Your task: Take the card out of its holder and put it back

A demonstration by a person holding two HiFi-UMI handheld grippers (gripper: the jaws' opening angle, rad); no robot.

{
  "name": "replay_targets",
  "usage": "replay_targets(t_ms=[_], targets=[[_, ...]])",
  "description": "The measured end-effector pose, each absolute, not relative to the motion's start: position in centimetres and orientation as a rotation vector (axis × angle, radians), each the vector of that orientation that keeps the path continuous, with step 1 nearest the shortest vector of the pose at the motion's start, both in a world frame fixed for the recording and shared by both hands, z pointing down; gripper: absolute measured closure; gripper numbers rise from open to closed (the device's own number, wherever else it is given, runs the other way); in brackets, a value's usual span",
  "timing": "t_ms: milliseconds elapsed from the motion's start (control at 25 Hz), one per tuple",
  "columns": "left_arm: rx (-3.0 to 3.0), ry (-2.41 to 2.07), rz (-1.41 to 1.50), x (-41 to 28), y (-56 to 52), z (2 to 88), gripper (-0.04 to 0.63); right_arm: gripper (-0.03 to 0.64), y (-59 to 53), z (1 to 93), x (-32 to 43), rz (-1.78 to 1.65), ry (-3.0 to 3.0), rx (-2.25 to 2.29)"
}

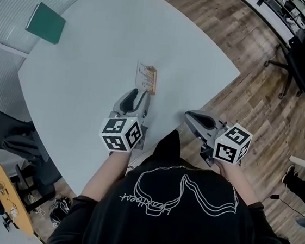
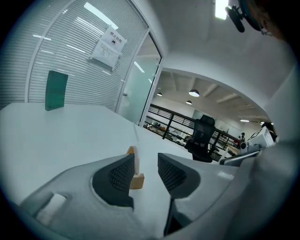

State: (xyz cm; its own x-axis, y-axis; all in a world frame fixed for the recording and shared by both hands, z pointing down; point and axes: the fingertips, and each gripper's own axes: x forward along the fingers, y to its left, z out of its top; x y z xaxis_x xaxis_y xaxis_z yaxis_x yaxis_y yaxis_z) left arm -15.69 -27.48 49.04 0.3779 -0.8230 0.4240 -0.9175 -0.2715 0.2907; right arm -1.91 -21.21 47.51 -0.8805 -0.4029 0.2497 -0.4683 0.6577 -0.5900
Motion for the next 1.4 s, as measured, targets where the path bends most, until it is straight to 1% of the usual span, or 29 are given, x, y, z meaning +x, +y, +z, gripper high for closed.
replay_targets(t_ms=[360,600,720,1040,1400], targets=[[2.094,-1.61,0.277,-16.2,-30.3,51.1,0.459,0.611,-20.9,50.0,-1.5,1.11,-2.712,0.732],[2.071,-1.678,0.315,-16.1,-30.9,51.8,0.532,0.611,-21.0,50.7,-1.5,1.132,-2.703,0.721],[2.062,-1.705,0.32,-16.2,-30.9,51.8,0.552,0.611,-21.1,50.9,-1.5,1.123,-2.699,0.726],[2.025,-1.752,0.322,-16.1,-30.8,51.6,0.569,0.611,-20.9,51.1,-1.5,1.126,-2.699,0.721],[1.993,-1.774,0.283,-16.2,-30.9,50.6,0.569,0.611,-20.6,51.0,-1.0,1.128,-2.706,0.723]])
